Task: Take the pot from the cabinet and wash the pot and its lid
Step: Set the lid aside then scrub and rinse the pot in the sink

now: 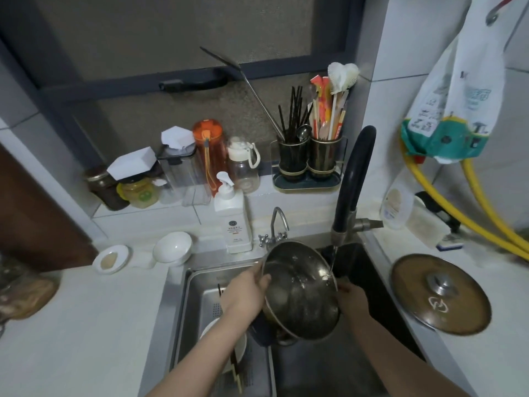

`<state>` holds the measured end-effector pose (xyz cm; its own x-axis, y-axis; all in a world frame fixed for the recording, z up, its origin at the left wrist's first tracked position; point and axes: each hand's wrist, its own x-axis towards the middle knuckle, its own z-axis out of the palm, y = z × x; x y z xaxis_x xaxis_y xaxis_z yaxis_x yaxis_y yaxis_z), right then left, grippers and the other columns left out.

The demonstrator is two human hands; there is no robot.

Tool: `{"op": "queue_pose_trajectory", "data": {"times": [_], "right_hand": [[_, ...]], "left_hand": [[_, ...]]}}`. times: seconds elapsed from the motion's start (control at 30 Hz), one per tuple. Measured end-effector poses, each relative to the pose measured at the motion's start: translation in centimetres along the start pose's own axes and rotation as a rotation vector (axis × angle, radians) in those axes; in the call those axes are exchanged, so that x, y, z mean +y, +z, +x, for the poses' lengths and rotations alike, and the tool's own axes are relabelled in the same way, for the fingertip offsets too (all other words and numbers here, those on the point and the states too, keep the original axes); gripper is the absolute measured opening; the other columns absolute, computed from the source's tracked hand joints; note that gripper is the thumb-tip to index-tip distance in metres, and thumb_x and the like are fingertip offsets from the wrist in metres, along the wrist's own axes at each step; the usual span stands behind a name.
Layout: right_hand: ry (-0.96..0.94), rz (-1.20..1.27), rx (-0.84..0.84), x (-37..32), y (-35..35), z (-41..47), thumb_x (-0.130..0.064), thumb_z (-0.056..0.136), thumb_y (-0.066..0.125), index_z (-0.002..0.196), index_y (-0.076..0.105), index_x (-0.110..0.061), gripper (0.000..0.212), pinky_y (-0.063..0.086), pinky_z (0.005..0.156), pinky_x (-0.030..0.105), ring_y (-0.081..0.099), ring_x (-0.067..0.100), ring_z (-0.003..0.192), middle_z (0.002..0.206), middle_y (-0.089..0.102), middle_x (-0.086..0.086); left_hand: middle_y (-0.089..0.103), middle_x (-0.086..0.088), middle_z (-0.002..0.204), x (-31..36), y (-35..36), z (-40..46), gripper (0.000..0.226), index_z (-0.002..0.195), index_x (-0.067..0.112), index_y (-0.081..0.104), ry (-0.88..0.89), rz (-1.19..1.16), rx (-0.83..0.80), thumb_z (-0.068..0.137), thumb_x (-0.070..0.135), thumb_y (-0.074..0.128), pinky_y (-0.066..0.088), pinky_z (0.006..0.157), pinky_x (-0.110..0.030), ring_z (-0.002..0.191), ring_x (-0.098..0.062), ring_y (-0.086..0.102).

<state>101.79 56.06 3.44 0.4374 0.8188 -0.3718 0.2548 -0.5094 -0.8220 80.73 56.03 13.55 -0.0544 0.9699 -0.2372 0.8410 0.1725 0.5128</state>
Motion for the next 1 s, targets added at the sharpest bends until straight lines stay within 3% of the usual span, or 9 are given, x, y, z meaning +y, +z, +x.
{"op": "queue_pose_trajectory", "data": {"times": [0.13,0.3,0.4,0.47,0.53,0.67,0.8,0.93,1.0], "right_hand": [[-0.16,-0.28,0.044,-2.2,-1.9,0.7,-0.024,0.088,0.057,0.102,0.07,-0.011,0.023,0.045,0.08,0.031,0.063,0.029,0.101,0.102,0.071,0.011],[-0.334,-0.52,0.032,-4.8,-3.9,1.0,-0.027,0.092,0.051,0.105,0.067,-0.017,0.023,0.045,0.078,0.029,0.063,0.025,0.097,0.104,0.07,0.007],[-0.375,-0.614,0.006,-5.4,-4.9,1.2,-0.027,0.094,0.051,0.109,0.066,-0.016,0.025,0.046,0.082,0.028,0.063,0.025,0.099,0.108,0.07,0.008],[-0.374,-0.599,-0.02,-5.4,-5.4,1.1,-0.029,0.093,0.052,0.111,0.066,-0.016,0.026,0.045,0.084,0.028,0.063,0.025,0.102,0.11,0.07,0.007],[-0.352,-0.575,-0.049,-5.0,-5.7,1.0,-0.031,0.092,0.054,0.109,0.067,-0.018,0.025,0.046,0.083,0.028,0.063,0.021,0.1,0.108,0.07,0.004],[-0.256,-0.289,-0.071,-2.6,-5.9,1.3,-0.025,0.087,0.063,0.103,0.07,-0.016,0.019,0.042,0.078,0.025,0.064,0.019,0.096,0.1,0.072,0.004],[-0.042,0.034,-0.155,0.9,-4.5,0.8,0.0,0.079,0.065,0.12,0.061,-0.014,0.044,0.048,0.097,0.046,0.061,0.029,0.107,0.113,0.066,0.011],[0.032,0.047,-0.12,2.4,-3.5,1.1,-0.003,0.081,0.064,0.119,0.06,-0.01,0.039,0.049,0.095,0.049,0.061,0.029,0.104,0.11,0.066,0.011],[-0.026,-0.035,-0.09,1.6,-3.6,1.5,-0.009,0.083,0.064,0.113,0.065,-0.01,0.03,0.05,0.092,0.041,0.063,0.027,0.102,0.106,0.069,0.01]], "left_hand": [[0.072,-0.005,0.111,-2.4,2.7,0.5,0.035,0.127,0.035,0.055,-0.053,-0.184,-0.078,0.093,0.038,0.048,0.049,0.088,-0.032,0.107,-0.024,0.064],[0.072,-0.022,0.096,-4.1,5.7,1.0,0.026,0.106,0.012,0.064,-0.111,-0.19,-0.303,0.088,0.029,0.053,0.052,0.075,-0.035,0.091,-0.036,0.069],[0.074,-0.007,0.097,-3.8,5.5,2.0,0.026,0.108,0.02,0.065,-0.109,-0.245,-0.281,0.09,0.037,0.056,0.053,0.077,-0.03,0.088,-0.024,0.069],[0.072,-0.006,0.095,-3.2,5.3,2.6,0.023,0.112,0.018,0.063,-0.143,-0.519,-0.341,0.089,0.019,0.062,0.057,0.075,-0.032,0.081,-0.021,0.069],[0.071,-0.006,0.085,-2.6,5.4,3.0,0.026,0.11,0.019,0.059,-0.244,-0.724,-0.444,0.088,0.006,0.056,0.058,0.057,-0.034,0.068,-0.021,0.068],[0.067,-0.007,0.073,-1.6,6.2,3.4,0.035,0.11,0.018,0.058,-0.269,-0.648,-0.36,0.085,0.0,0.042,0.057,0.049,-0.042,0.054,-0.024,0.064],[0.063,-0.006,0.075,0.9,5.0,2.8,0.018,0.1,0.025,0.05,-0.157,-0.46,-0.361,0.09,0.012,0.042,0.049,0.033,-0.03,0.046,-0.019,0.058],[0.065,-0.016,0.11,1.1,4.8,3.8,0.043,0.13,0.031,0.042,-0.159,-0.409,-0.402,0.091,0.016,0.041,0.047,0.031,-0.028,0.061,-0.028,0.062],[0.065,-0.012,0.103,0.1,5.0,4.0,0.045,0.136,0.029,0.039,-0.234,-0.497,-0.434,0.093,0.015,0.041,0.051,0.034,-0.031,0.068,-0.032,0.065]]}}
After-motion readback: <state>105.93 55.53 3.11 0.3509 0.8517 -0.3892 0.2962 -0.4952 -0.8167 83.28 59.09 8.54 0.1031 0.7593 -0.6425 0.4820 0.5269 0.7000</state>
